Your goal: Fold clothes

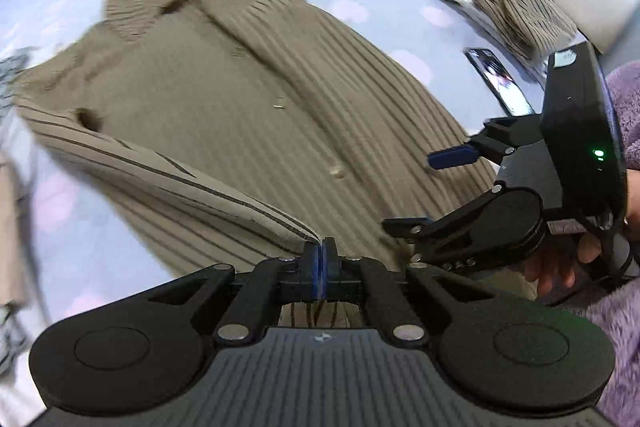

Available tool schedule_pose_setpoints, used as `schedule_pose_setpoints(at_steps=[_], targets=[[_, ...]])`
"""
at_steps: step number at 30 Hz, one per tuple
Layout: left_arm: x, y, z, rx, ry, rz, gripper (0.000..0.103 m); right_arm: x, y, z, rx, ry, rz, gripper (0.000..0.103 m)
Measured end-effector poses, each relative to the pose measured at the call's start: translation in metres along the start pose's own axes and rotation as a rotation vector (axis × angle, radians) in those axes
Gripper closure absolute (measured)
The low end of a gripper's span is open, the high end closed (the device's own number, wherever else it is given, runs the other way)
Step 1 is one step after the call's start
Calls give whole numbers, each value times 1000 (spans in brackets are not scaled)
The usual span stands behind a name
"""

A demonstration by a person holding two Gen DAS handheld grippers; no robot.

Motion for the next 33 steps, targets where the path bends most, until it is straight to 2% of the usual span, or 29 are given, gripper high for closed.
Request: schedule_pose_setpoints(at_steps=[5, 12, 14, 18, 24, 29, 33], targets=[[11, 34, -12, -57, 19, 48, 103, 0, 0, -9, 4, 33, -10, 21], [5, 68, -8, -124, -81, 87, 103, 2, 5, -9, 25, 39, -6, 21], [2, 70, -9, -125, -94, 92, 102, 3, 6, -8, 26, 36, -4, 21], [-10, 66, -16, -157, -87, 97, 87, 4, 6, -9, 28, 28, -5, 21], [-33, 62, -32, -244, -40, 118, 85, 3, 4, -11, 29, 30, -6, 21], [-53, 45, -32, -182, -24, 100, 82, 2, -2, -7, 39, 21, -19, 21], [-65, 32, -26, -87, -28, 67, 69, 2, -8, 1, 78, 5, -21, 23]])
Point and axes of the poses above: each gripper's, at about its wrist camera, not at the fingertips, and y roughly the way its jaws point, z to its left, x to its top, the point moved 8 cm from there along y, roughly the way its jaws point, and after that the axes turned 13 degrees about z, right-handed, at the moved point
